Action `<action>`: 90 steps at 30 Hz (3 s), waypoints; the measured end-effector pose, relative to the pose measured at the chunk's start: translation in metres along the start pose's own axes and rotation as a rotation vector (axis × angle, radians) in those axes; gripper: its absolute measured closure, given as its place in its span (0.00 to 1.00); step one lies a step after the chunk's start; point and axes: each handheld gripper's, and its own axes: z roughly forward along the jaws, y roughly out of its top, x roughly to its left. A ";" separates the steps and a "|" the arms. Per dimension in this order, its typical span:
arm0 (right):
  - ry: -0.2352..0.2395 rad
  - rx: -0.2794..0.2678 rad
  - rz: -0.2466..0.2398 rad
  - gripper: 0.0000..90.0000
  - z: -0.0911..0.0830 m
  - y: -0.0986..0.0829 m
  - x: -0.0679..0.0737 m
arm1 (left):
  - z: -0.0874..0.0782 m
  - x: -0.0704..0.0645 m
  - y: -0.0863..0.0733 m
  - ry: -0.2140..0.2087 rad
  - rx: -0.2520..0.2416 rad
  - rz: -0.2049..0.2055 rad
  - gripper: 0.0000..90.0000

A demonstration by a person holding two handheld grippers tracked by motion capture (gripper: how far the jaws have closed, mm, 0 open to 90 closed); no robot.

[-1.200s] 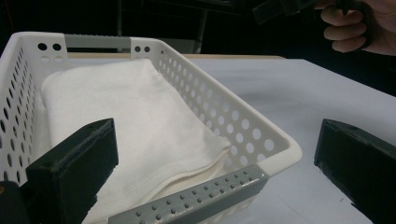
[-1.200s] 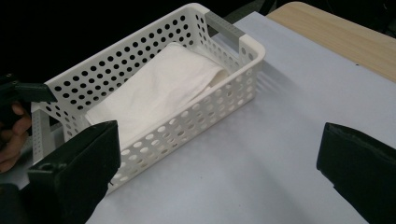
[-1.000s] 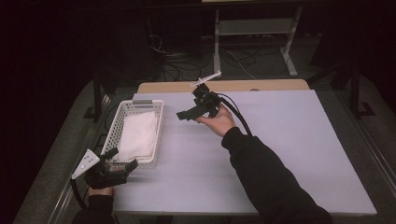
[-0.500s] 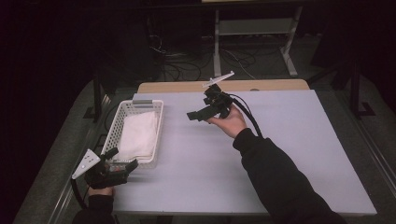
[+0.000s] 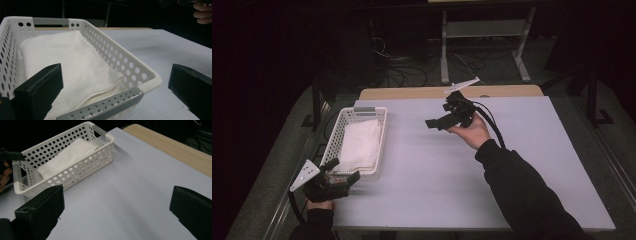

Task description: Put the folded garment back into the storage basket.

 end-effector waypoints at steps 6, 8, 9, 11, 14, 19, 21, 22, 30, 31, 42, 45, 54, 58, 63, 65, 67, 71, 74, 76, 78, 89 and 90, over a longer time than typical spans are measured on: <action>-0.027 -0.012 0.006 0.00 -0.013 -0.006 -0.007 | 0.000 0.000 0.000 0.001 0.001 0.000 0.00; -0.033 -0.012 0.001 0.00 -0.017 -0.009 -0.009 | 0.000 0.000 0.000 0.001 0.001 0.000 0.00; -0.034 -0.012 0.001 0.00 -0.018 -0.010 -0.010 | 0.000 0.000 0.000 0.001 0.001 0.000 0.00; -0.040 -0.010 0.008 0.00 -0.022 -0.012 -0.012 | 0.000 0.000 0.000 0.002 0.003 -0.001 0.00; -0.043 -0.003 0.012 0.00 -0.026 -0.017 -0.016 | 0.000 0.000 0.000 0.002 0.003 0.002 0.00; -0.056 -0.006 0.017 0.00 -0.033 -0.023 -0.020 | 0.000 0.000 0.000 0.004 0.003 0.000 0.00; -0.059 -0.004 0.014 0.00 -0.036 -0.027 -0.021 | 0.000 0.000 0.000 0.004 0.003 0.001 0.00; -0.065 -0.004 0.015 0.00 -0.038 -0.028 -0.022 | 0.000 0.000 0.000 0.004 0.003 0.001 0.00; -0.078 -0.018 0.016 0.00 -0.053 -0.041 -0.025 | 0.000 -0.001 0.000 0.004 0.004 0.000 0.00; -0.080 -0.021 0.014 0.00 -0.055 -0.042 -0.025 | 0.000 -0.001 0.000 0.004 0.003 0.000 0.00; -0.104 -0.042 0.038 0.00 -0.076 -0.064 -0.036 | 0.001 -0.001 -0.001 0.006 0.009 0.000 0.00; -0.109 -0.051 0.045 0.00 -0.082 -0.070 -0.038 | 0.001 -0.001 -0.001 0.005 0.010 0.000 0.00; -0.129 -0.067 0.053 0.00 -0.102 -0.085 -0.042 | 0.001 -0.001 0.000 0.008 0.011 0.002 0.00; -0.138 -0.071 0.060 0.00 -0.109 -0.092 -0.045 | 0.001 -0.001 -0.001 0.008 0.015 0.004 0.00; -0.144 -0.073 0.071 0.00 -0.116 -0.103 -0.048 | 0.001 -0.001 -0.001 0.009 0.014 0.004 0.00; -0.148 -0.069 0.074 0.00 -0.118 -0.107 -0.049 | 0.001 -0.001 -0.001 0.008 0.014 0.004 0.00; -0.144 -0.069 0.075 0.00 -0.120 -0.112 -0.049 | 0.001 -0.001 -0.001 0.008 0.014 0.006 0.00; -0.145 -0.072 0.084 0.00 -0.125 -0.123 -0.051 | 0.001 -0.001 0.000 0.009 0.015 0.006 0.00; -0.150 -0.073 0.093 0.00 -0.129 -0.133 -0.052 | 0.001 -0.001 0.000 0.009 0.016 0.007 0.00; -0.154 -0.079 0.099 0.00 -0.132 -0.139 -0.053 | 0.001 -0.001 -0.001 0.010 0.016 0.006 0.00; -0.153 -0.080 0.106 0.00 -0.136 -0.145 -0.053 | 0.001 -0.001 -0.001 0.010 0.017 0.007 0.00; -0.172 -0.084 0.128 0.00 -0.149 -0.181 -0.053 | 0.001 -0.001 0.000 0.009 0.017 0.010 0.00; -0.174 -0.083 0.132 0.00 -0.151 -0.184 -0.052 | 0.001 -0.001 0.000 0.009 0.016 0.009 0.00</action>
